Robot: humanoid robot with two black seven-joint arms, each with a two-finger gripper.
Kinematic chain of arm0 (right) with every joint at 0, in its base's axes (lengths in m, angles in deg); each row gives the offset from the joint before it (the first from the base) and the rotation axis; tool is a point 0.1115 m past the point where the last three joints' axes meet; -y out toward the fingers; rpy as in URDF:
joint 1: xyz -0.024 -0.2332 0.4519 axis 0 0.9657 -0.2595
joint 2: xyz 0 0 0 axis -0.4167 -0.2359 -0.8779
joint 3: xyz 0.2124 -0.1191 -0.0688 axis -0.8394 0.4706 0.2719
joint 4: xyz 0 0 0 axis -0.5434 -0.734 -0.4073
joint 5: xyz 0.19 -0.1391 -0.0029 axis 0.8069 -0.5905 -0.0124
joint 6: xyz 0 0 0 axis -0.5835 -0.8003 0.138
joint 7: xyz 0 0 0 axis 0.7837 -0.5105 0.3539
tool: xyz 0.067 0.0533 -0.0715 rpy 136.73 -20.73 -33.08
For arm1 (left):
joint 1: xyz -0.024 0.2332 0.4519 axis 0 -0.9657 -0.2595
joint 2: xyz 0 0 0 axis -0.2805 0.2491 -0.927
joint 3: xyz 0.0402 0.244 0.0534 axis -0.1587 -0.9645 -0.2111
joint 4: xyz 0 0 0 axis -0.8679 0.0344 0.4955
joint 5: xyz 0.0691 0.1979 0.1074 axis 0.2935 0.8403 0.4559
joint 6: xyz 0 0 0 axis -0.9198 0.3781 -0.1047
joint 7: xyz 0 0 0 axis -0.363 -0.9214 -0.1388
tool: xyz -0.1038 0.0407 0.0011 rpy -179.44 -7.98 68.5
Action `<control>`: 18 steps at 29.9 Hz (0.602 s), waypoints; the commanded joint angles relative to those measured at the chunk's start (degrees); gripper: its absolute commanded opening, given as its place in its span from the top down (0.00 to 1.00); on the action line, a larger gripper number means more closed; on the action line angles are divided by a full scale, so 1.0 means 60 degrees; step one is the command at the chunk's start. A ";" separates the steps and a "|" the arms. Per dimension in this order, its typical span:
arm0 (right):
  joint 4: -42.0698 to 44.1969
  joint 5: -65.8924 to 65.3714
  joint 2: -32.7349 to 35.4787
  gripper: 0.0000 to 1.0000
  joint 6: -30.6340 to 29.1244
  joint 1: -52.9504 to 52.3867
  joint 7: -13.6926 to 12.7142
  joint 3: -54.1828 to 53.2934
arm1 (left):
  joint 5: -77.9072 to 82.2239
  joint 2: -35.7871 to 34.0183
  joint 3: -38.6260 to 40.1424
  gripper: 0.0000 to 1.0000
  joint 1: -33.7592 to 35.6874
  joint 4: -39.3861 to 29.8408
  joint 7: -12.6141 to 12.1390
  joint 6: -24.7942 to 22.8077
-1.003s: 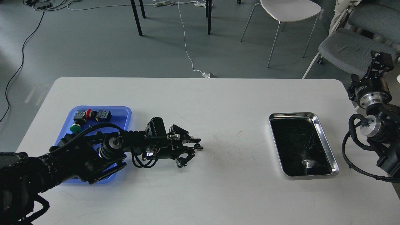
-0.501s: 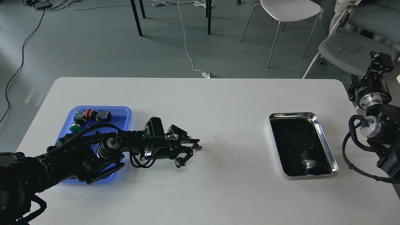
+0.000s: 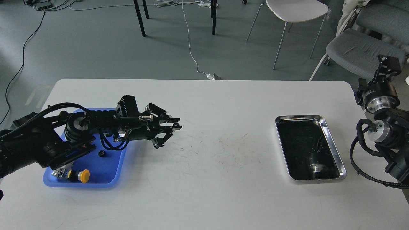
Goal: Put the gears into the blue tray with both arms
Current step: 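Carry the black part with the left gripper into the blue tray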
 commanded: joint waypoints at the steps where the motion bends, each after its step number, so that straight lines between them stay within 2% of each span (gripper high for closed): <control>1: -0.0008 0.0000 0.0001 0.03 0.0002 -0.0005 0.0000 0.0000 | -0.0002 -0.0722 0.0044 0.85 -0.0035 0.0006 -0.0002 0.0072; 10: -0.0008 -0.0044 0.0060 0.03 -0.0013 0.0010 0.0000 0.0014 | -0.0692 -0.2129 0.0044 0.85 -0.0342 0.0357 -0.0002 0.0496; 18: 0.0006 -0.0088 0.0060 0.03 -0.0013 0.0025 0.0000 0.0029 | -0.0781 -0.2350 0.0102 0.85 -0.1323 0.0431 -0.0002 0.0819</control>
